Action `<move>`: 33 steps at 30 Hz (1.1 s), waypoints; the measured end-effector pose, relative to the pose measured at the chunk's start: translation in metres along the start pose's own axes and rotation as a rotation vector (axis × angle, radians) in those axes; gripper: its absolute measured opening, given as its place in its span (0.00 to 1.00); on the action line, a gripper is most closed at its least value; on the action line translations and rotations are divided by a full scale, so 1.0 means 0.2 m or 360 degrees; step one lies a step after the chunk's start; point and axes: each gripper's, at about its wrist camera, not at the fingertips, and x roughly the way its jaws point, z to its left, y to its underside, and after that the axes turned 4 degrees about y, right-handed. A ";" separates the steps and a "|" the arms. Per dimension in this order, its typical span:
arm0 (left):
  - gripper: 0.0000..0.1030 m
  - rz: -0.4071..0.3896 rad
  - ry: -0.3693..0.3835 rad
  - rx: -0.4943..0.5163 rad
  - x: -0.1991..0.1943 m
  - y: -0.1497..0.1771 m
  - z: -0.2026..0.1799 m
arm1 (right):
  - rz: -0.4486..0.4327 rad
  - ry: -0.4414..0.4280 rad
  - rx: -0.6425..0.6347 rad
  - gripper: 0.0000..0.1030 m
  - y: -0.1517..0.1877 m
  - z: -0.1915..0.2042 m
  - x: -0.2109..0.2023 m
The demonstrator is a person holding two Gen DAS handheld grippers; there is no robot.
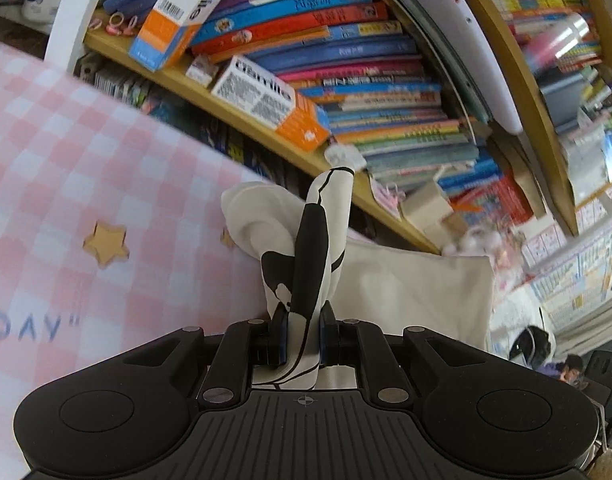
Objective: Fold clothes
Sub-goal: 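Lift the shirt bundle with both grippers and carry it toward the bookshelf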
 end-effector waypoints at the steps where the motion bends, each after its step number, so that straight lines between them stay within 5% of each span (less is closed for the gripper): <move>1: 0.12 -0.0011 -0.0001 -0.0002 0.02 -0.02 0.00 | -0.0006 -0.0007 0.0001 0.19 -0.03 -0.01 0.03; 17: 0.12 -0.0059 -0.0024 -0.0004 0.26 -0.24 0.07 | -0.0026 -0.0015 -0.0019 0.19 -0.26 -0.11 0.38; 28: 0.13 -0.0058 -0.0034 -0.0073 0.36 -0.24 0.18 | 0.0008 -0.0008 0.0010 0.20 -0.25 -0.18 0.53; 33: 0.20 -0.0045 -0.0030 -0.0167 0.39 -0.22 0.25 | 0.0075 -0.0018 0.0195 0.23 -0.19 -0.28 0.61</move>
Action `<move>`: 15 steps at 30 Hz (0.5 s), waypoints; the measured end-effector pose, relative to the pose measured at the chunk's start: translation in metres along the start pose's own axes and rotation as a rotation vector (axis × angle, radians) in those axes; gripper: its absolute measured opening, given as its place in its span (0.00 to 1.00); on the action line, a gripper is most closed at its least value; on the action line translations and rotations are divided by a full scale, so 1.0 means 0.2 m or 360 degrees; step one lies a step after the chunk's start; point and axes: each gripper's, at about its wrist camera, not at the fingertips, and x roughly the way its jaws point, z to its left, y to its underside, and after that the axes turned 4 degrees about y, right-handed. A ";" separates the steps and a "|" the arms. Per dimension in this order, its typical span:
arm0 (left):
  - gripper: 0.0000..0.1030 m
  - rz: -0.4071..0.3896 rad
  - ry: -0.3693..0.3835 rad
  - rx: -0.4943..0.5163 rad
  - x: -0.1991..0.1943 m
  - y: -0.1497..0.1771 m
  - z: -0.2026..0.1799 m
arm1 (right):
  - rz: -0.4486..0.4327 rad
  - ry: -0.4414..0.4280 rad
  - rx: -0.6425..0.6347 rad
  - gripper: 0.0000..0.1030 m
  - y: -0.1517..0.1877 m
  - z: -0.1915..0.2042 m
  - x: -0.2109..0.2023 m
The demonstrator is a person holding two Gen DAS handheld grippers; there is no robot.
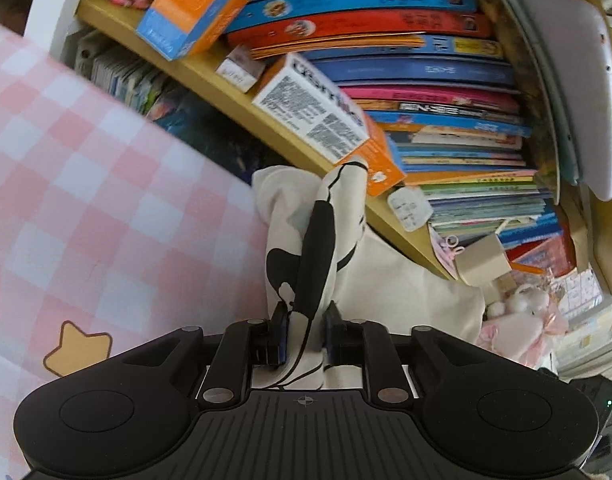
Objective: Fold clothes
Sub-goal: 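Lift the shirt bundle with both grippers and carry it toward the bookshelf, then lower the folded shirt onto the mat and open both grippers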
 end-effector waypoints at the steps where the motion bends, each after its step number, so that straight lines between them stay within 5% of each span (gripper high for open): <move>1: 0.22 0.0000 -0.0003 -0.0009 0.00 0.00 0.00 | -0.0002 -0.0014 0.0042 0.24 0.01 -0.02 0.00; 7: 0.45 -0.0007 -0.0104 0.0002 -0.01 0.01 -0.03 | 0.0009 0.0047 0.0113 0.41 0.02 -0.02 0.01; 15: 0.60 -0.0119 -0.0199 0.0221 -0.18 0.09 -0.17 | -0.0075 0.0173 0.0095 0.65 0.02 0.02 -0.14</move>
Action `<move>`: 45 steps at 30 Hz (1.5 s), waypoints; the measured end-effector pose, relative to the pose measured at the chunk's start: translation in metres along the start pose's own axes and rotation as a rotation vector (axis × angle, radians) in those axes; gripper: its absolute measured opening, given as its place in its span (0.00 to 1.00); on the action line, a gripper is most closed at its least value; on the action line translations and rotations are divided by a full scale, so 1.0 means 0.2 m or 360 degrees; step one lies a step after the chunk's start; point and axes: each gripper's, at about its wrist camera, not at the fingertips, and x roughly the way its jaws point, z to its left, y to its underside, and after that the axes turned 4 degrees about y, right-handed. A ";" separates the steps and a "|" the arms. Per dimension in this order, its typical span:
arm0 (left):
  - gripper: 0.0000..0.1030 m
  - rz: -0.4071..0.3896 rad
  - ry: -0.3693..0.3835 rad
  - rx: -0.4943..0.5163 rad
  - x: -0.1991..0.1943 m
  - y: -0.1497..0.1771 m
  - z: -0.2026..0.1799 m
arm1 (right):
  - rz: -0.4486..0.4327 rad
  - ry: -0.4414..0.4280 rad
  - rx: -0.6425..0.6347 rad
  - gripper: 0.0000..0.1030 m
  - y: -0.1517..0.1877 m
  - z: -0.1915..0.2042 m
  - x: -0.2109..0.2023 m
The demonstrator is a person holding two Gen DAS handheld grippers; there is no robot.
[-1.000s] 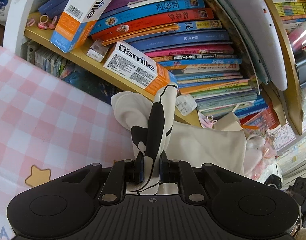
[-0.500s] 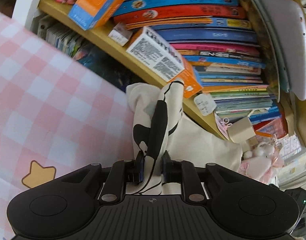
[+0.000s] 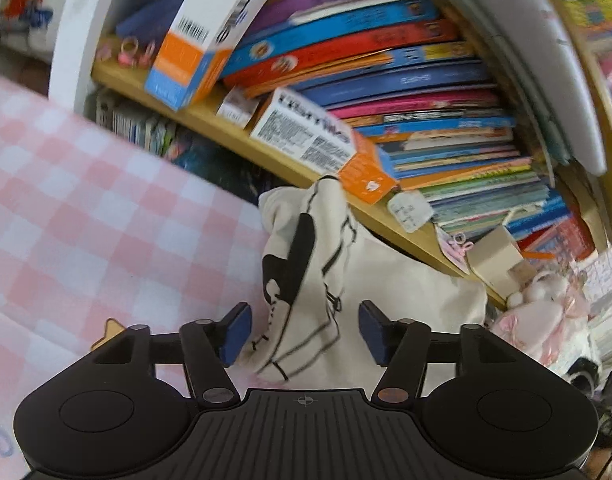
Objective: Fold clothes
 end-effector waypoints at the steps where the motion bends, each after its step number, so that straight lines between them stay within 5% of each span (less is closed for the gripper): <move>1: 0.63 -0.0008 -0.0017 0.0035 -0.02 0.02 -0.02 | -0.0018 0.0018 -0.0004 0.66 0.01 0.00 -0.03; 10: 0.70 -0.0022 -0.0168 0.0281 -0.19 0.26 -0.16 | -0.0124 0.0196 -0.0290 0.77 0.22 0.13 -0.25; 19: 0.78 -0.0036 -0.0252 0.0478 -0.30 0.50 -0.28 | -0.0150 0.0246 -0.0362 0.84 0.46 0.18 -0.45; 45: 0.92 -0.0126 -0.0282 0.0613 -0.52 0.94 -0.40 | -0.0163 0.0396 -0.0295 0.97 0.90 0.18 -0.78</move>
